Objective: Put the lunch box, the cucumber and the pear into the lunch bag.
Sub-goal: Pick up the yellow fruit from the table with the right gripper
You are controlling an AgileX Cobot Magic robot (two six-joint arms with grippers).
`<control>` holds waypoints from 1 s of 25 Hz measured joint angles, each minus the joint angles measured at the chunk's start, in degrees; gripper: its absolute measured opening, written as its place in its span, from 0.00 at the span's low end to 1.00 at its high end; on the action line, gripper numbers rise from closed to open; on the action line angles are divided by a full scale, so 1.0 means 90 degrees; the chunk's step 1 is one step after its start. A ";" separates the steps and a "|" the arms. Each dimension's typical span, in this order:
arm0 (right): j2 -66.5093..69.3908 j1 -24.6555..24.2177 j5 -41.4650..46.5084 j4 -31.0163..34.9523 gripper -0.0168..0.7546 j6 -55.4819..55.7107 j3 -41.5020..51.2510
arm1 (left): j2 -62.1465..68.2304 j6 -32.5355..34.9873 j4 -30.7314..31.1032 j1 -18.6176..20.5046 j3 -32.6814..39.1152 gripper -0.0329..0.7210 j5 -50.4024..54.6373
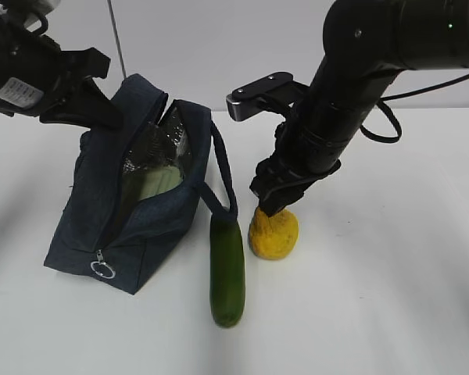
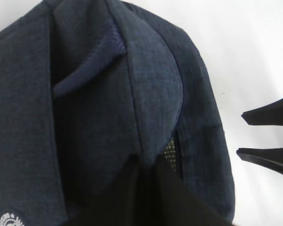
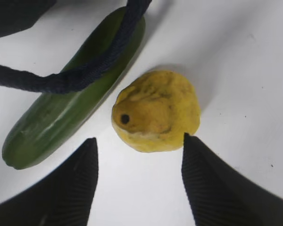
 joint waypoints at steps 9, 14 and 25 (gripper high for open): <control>0.0028 0.0000 -0.0140 0.0285 0.60 -0.0289 0.0000 | 0.0000 0.0000 0.0038 0.0011 0.0000 0.05 0.0132; 0.0353 0.0000 -0.0208 0.0405 0.60 -0.0340 0.0000 | 0.0000 0.0000 0.0038 0.0011 0.0000 0.05 0.0214; 0.0700 0.0000 -0.0441 0.0405 0.60 -0.0442 -0.0052 | 0.0000 0.0000 0.0038 0.0011 0.0000 0.05 0.0273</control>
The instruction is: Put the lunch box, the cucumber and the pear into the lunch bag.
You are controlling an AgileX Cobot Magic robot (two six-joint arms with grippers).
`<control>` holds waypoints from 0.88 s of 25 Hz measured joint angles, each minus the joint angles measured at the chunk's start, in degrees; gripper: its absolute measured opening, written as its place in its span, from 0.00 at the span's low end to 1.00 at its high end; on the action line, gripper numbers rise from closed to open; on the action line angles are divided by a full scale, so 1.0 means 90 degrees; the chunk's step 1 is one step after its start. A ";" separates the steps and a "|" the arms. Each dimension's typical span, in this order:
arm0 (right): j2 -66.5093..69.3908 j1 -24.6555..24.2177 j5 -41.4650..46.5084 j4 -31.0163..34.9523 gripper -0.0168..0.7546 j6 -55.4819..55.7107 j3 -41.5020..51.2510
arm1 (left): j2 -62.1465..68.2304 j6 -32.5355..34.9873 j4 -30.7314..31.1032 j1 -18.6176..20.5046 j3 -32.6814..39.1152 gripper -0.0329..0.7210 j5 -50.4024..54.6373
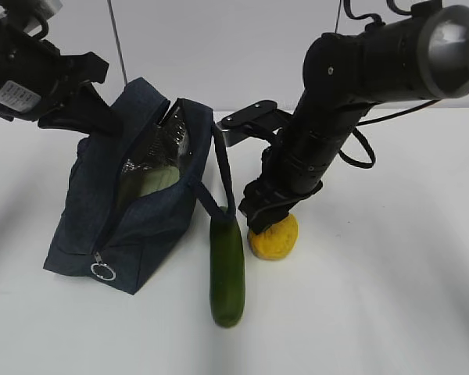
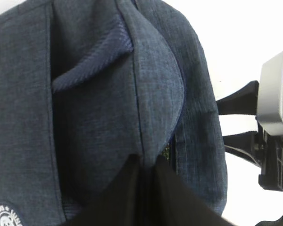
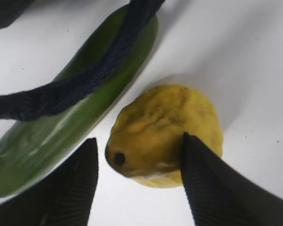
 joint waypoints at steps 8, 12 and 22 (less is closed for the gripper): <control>0.0036 0.0000 0.0076 -0.0070 0.42 -0.0015 -0.0157 | 0.0000 0.0000 0.0000 0.0002 0.0000 0.05 0.0077; 0.0062 0.0000 0.0289 -0.0078 0.38 -0.0015 -0.0326 | 0.0000 0.0000 0.0000 0.0002 0.0000 0.05 0.0090; 0.0072 0.0000 0.1162 -0.0658 0.37 0.0271 -0.0833 | 0.0000 0.0000 0.0000 0.0007 -0.0005 0.05 0.0103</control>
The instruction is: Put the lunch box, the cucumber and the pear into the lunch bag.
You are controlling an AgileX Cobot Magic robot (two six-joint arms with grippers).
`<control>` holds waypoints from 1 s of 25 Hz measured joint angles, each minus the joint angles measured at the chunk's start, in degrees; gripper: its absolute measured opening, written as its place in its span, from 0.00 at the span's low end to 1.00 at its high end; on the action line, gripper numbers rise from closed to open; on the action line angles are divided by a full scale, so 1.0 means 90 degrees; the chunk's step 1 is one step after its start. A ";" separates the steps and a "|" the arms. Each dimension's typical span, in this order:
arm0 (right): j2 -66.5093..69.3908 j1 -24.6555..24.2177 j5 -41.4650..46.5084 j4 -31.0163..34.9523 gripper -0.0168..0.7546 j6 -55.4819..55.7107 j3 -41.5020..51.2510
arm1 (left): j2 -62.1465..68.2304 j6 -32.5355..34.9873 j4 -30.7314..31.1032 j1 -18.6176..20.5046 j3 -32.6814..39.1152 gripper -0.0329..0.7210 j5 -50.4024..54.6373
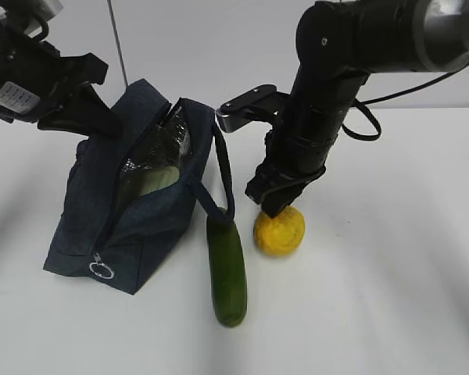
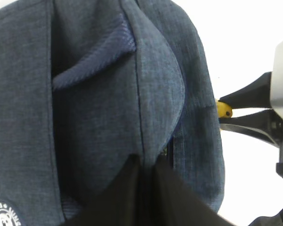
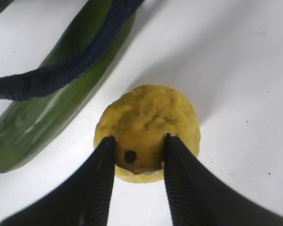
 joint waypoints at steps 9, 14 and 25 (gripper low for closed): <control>-0.0492 0.0000 0.0186 -0.0367 0.37 0.0325 -0.0108 | 0.0000 0.0000 0.0006 0.0000 0.0000 0.05 -0.0004; -0.1037 0.0000 0.0199 -0.0378 0.37 0.0480 -0.0108 | 0.0000 0.0000 0.0006 0.0000 0.0000 0.05 -0.0010; -0.1875 0.0000 -0.0329 0.1140 0.37 0.0053 -0.0169 | 0.0000 0.0000 0.0013 0.0000 0.0000 0.05 -0.0082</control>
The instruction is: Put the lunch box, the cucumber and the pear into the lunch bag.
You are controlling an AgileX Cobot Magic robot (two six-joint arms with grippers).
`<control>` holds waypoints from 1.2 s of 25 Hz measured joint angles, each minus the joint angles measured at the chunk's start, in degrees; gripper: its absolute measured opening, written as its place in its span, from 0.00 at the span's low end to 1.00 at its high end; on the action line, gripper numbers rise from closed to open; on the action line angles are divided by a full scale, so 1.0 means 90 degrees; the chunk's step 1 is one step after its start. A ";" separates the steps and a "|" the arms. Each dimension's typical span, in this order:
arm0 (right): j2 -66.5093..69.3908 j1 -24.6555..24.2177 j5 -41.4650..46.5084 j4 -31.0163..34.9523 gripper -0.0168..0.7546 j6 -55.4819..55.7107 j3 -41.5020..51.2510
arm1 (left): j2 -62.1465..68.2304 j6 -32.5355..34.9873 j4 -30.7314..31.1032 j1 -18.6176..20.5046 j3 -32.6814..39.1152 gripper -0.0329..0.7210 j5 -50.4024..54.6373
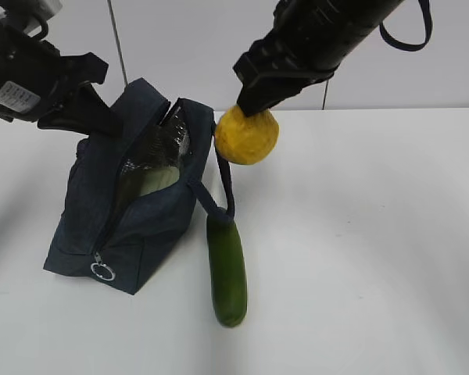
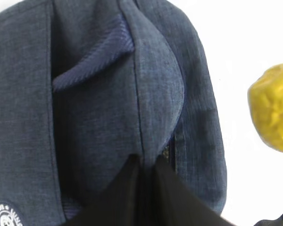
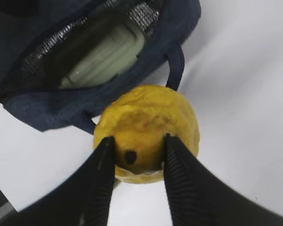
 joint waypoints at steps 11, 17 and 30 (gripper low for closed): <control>-0.0014 0.0000 -0.1004 0.2298 0.37 -0.1270 -0.0066 | 0.0000 0.0000 -0.0006 0.0000 0.0000 0.05 -0.0114; 0.0576 0.0000 -0.1144 0.3177 0.37 -0.1876 -0.0066 | 0.0000 0.0000 -0.0006 0.0000 0.0000 0.05 -0.0121; 0.1388 0.0000 -0.2032 0.3294 0.37 -0.2123 -0.0066 | 0.0000 0.0000 -0.0002 0.0001 0.0000 0.05 -0.0146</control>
